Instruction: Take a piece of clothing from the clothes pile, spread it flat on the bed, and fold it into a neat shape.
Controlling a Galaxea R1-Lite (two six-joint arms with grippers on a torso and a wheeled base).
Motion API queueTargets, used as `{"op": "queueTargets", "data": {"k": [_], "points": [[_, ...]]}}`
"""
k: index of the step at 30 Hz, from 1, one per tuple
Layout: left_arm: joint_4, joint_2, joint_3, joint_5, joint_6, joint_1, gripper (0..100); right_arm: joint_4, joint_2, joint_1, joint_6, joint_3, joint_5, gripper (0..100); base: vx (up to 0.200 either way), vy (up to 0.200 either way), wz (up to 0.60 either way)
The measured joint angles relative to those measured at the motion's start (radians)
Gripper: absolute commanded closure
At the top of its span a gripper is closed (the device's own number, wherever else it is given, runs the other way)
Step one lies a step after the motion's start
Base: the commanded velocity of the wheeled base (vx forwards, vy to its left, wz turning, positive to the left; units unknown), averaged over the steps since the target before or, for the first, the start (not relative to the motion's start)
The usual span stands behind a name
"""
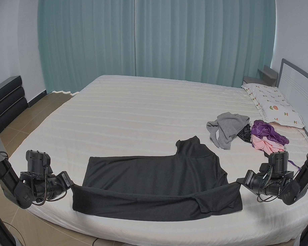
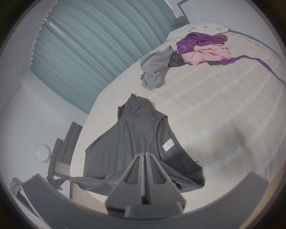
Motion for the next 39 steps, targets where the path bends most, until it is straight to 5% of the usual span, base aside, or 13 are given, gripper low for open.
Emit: {"op": "queueTargets", "data": {"k": [39], "points": [[0.017,-0.2,0.213,-0.003,0.034,0.028,100,0.005,-0.211,-0.018,-0.013,0.204,0.029,100,0.0,0.0,0.0]]}}
